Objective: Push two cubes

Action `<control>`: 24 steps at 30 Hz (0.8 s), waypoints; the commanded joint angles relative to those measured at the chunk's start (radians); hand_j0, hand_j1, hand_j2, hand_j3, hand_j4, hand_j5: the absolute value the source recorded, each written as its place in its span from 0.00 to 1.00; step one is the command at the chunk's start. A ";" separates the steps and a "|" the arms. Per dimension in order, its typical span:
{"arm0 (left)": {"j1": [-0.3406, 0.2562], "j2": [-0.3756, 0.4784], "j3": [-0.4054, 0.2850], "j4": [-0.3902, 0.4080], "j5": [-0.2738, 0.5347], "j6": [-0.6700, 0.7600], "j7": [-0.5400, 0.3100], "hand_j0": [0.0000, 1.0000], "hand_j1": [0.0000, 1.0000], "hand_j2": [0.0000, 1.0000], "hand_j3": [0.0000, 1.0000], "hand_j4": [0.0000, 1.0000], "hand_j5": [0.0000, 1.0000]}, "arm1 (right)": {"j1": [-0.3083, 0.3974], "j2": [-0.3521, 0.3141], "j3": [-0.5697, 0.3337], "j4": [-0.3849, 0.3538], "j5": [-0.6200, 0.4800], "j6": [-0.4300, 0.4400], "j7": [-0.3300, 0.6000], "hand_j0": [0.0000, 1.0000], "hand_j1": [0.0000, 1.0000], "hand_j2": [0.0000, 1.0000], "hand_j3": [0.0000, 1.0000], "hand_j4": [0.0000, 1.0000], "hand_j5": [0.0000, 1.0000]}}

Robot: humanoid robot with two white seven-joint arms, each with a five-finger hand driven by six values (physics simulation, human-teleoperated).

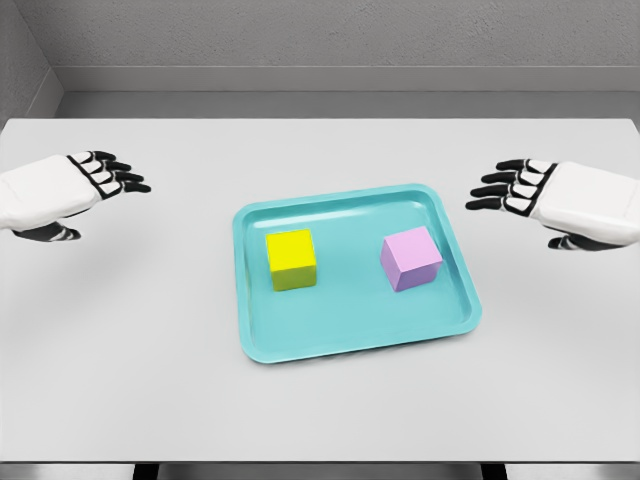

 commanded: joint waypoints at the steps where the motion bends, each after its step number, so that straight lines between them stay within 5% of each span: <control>1: 0.000 0.006 0.001 -0.001 0.006 0.002 -0.002 0.95 0.95 0.95 0.95 0.95 0.95 | 0.000 -0.002 0.005 0.000 -0.003 0.001 -0.001 1.00 1.00 1.00 1.00 1.00 1.00; 6: 0.008 0.007 -0.002 -0.007 0.003 0.002 -0.013 0.96 0.96 0.96 0.96 0.96 0.96 | -0.044 -0.026 0.000 0.000 -0.017 0.001 0.002 1.00 1.00 1.00 1.00 1.00 1.00; 9: 0.005 0.007 -0.002 -0.007 -0.007 0.002 -0.027 0.96 0.96 0.96 0.96 0.96 0.96 | -0.101 -0.009 0.008 0.033 0.128 0.001 0.096 1.00 1.00 1.00 1.00 1.00 1.00; 12: 0.000 0.001 -0.008 -0.010 -0.022 0.002 -0.070 0.96 0.96 0.96 0.96 0.96 0.96 | -0.100 0.093 0.023 0.107 0.279 0.001 0.150 1.00 1.00 1.00 1.00 1.00 1.00; 15: -0.002 -0.014 -0.023 -0.032 -0.028 0.002 -0.142 0.96 0.96 0.96 0.96 0.96 0.96 | -0.123 0.160 0.043 0.165 0.287 0.001 0.288 1.00 1.00 1.00 1.00 1.00 1.00; 24: -0.006 -0.053 -0.060 -0.112 -0.057 0.002 -0.157 0.88 0.88 0.88 0.88 0.88 0.88 | -0.166 0.208 0.046 0.227 0.280 0.001 0.325 0.99 0.99 0.99 0.99 0.99 0.99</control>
